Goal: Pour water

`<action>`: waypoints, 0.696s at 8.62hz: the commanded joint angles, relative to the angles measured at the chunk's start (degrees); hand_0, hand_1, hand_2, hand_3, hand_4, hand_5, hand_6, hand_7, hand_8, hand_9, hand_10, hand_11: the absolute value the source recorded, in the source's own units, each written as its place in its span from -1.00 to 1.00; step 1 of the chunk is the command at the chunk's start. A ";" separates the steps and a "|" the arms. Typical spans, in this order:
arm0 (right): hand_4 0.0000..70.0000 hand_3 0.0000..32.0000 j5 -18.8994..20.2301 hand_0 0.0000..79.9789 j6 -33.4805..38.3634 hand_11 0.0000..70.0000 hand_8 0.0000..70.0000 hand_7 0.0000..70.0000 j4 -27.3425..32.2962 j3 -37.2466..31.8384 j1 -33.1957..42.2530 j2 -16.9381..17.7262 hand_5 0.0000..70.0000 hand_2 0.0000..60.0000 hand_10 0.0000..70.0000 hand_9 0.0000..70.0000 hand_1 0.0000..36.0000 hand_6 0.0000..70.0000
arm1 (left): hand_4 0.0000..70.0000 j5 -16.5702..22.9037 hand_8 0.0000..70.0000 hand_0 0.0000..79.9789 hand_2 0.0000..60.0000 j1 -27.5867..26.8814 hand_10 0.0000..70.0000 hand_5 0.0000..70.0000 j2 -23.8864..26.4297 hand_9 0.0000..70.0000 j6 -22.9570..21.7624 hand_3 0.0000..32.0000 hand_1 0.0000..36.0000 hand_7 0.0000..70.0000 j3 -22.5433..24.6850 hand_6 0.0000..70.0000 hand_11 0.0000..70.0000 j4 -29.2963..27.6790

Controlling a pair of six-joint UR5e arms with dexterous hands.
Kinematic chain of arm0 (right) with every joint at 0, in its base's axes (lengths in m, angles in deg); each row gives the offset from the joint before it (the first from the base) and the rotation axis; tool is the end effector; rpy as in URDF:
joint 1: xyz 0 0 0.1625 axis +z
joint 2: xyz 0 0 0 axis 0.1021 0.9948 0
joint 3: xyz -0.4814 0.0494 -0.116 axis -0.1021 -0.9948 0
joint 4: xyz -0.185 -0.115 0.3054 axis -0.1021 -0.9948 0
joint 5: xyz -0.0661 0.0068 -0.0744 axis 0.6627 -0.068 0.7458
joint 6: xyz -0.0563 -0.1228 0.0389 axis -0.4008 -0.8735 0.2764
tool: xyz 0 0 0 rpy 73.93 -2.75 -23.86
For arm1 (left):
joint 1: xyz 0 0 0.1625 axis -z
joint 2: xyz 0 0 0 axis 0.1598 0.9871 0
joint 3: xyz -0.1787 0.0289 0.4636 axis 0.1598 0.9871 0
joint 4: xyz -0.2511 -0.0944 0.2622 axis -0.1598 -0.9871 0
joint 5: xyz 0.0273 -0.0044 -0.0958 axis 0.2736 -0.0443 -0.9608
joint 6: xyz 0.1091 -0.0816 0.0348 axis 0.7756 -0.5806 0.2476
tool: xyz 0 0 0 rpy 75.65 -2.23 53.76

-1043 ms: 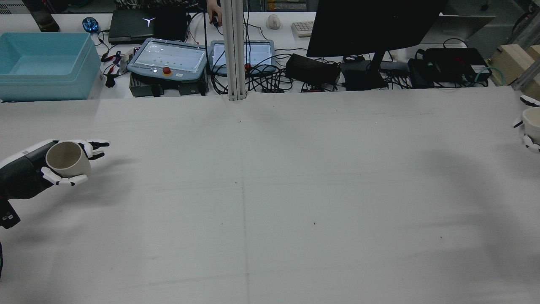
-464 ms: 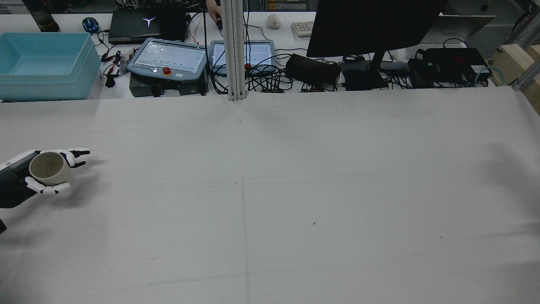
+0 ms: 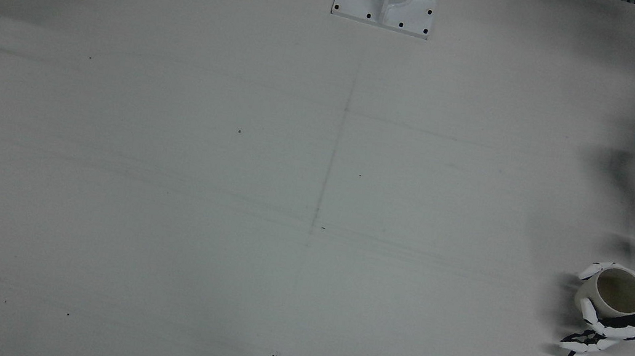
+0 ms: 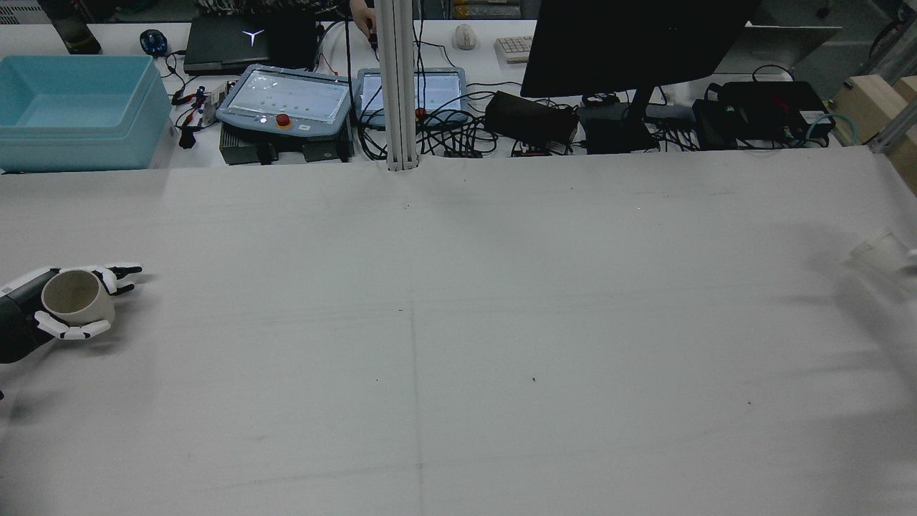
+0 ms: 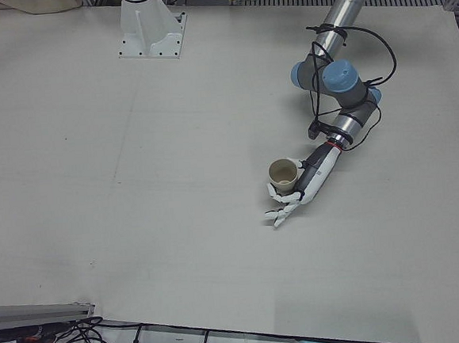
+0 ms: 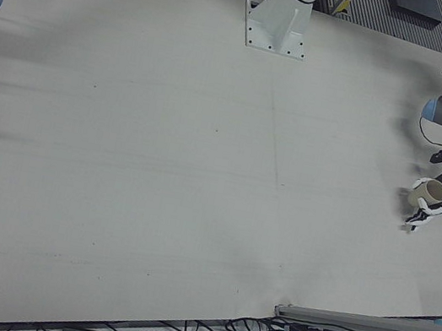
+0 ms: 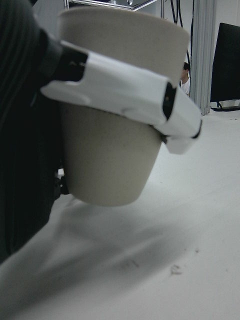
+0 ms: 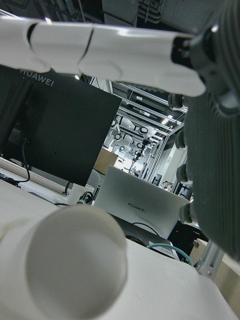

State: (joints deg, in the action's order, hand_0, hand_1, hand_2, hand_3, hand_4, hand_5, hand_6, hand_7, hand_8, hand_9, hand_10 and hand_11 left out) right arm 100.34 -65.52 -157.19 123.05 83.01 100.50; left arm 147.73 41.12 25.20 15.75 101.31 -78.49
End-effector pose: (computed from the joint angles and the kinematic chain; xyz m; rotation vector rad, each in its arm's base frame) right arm 0.0647 -0.4706 0.9664 0.4414 -2.0734 1.9603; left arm 0.2294 -0.5068 0.7670 -0.4358 2.0299 -1.6489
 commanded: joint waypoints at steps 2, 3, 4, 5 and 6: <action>-1.00 1.00 0.03 0.57 2.56 -1.00 -1.00 -1.00 -2.66 4.69 -0.07 -2.21 -1.00 -1.00 -1.00 -1.00 -0.07 -1.00 | 1.00 -1.02 -0.72 1.00 1.00 0.22 -0.75 1.00 0.00 -0.79 -0.21 -1.00 1.00 -0.34 -3.62 -0.53 -0.54 -2.52; -1.00 1.00 0.03 0.58 2.56 -1.00 -1.00 -1.00 -2.85 5.31 0.02 -2.21 -1.00 -1.00 -1.00 -1.00 -0.06 -1.00 | 0.52 -1.02 -0.75 1.00 -1.00 0.75 -0.91 1.00 -0.08 -0.92 -0.47 -1.00 0.52 -0.52 -3.27 -0.67 -0.80 -2.52; -1.00 1.00 0.03 0.58 2.56 -1.00 -1.00 -1.00 -2.85 5.41 0.02 -2.21 -1.00 -1.00 -1.00 -1.00 -0.03 -1.00 | 0.01 -0.93 -0.81 1.00 -1.00 1.97 -1.00 -0.35 0.00 -1.00 -0.47 -1.00 -0.18 -0.79 -3.18 -0.84 -1.00 -2.61; -1.00 1.00 0.03 0.58 2.56 -1.00 -1.00 -1.00 -2.85 5.41 0.02 -2.21 -1.00 -1.00 -1.00 -1.00 0.00 -1.00 | -0.31 -0.93 -0.85 1.00 -1.00 2.42 -1.00 -0.90 0.00 -1.00 -0.47 -1.00 -0.28 -0.86 -3.10 -0.90 -1.00 -2.70; -1.00 1.00 0.03 0.59 2.56 -1.00 -1.00 -1.00 -2.85 5.58 0.02 -2.21 -1.00 -1.00 -1.00 -1.00 0.03 -1.00 | -0.46 -0.84 -0.85 1.00 -1.00 2.77 -1.00 -1.00 0.00 -1.00 -0.56 -1.00 -0.25 -0.87 -3.18 -0.94 -1.00 -2.70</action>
State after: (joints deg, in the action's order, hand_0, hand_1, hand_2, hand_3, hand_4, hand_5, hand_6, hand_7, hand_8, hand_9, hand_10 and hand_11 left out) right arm 100.37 -62.98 -159.91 128.22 83.02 98.31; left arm 146.78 42.75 25.18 15.33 98.11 -81.07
